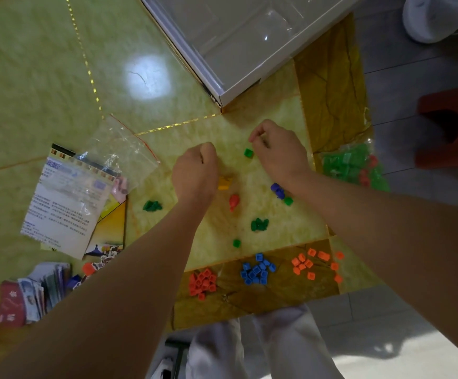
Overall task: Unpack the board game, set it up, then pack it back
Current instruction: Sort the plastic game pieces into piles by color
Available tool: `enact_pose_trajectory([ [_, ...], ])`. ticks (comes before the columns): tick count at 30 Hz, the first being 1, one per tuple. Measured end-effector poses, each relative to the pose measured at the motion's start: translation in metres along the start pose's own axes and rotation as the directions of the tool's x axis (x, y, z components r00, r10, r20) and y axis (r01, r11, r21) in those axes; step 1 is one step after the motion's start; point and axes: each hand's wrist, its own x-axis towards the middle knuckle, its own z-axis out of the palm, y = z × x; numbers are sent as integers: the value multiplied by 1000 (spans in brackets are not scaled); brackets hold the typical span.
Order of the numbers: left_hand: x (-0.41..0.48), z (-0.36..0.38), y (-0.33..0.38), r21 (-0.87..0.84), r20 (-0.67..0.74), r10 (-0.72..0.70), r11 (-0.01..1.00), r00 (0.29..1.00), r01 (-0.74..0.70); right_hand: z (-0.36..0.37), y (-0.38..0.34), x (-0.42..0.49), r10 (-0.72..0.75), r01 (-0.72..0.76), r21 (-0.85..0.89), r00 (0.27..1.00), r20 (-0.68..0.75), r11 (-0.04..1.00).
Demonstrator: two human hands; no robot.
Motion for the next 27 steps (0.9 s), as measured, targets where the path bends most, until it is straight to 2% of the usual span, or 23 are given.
enact_pose_trajectory([
  [3, 3, -2, -4, -53, 1, -9, 999, 1000, 9, 9, -2, -3, -55, 72, -271, 996, 69, 960],
  [5, 5, -1, -9, -113, 26, -12, 993, 1000, 15, 12, -1, -3, -52, 69, -353, 997, 58, 933],
  [7, 4, -3, -13, -143, 77, 9, 990, 997, 2, 14, -2, -3, -51, 62, -347, 998, 42, 936],
  [9, 2, -7, -16, -183, 142, 28, 983, 989, -2, 13, -4, -5, -26, 33, -194, 999, 40, 980],
  [11, 0, -10, -21, -246, 202, 40, 969, 979, 11, 11, -7, -8, 16, -20, 63, 998, 58, 998],
  [13, -5, -12, -27, -255, 245, 60, 967, 968, 5, 8, -10, -15, 62, -85, 262, 994, 94, 961],
  [16, -19, -15, -36, -165, 303, 96, 985, 948, -47, 5, -16, -26, 153, -206, 461, 977, 150, 863],
  [19, -39, -17, -48, 79, 382, 160, 976, 910, -205, 6, -15, -42, 196, -262, 498, 963, 183, 826],
  [22, -59, -15, -61, 316, 461, 247, 852, 852, -418, 8, -9, -62, 261, -335, 503, 941, 215, 797],
  [25, -75, -11, -74, 370, 555, 277, 762, 784, -531, 8, -5, -78, 282, -371, 536, 928, 243, 758],
  [27, -85, -8, -81, 400, 624, 309, 662, 718, -633, 8, 1, -90, 275, -369, 554, 929, 247, 747],
])
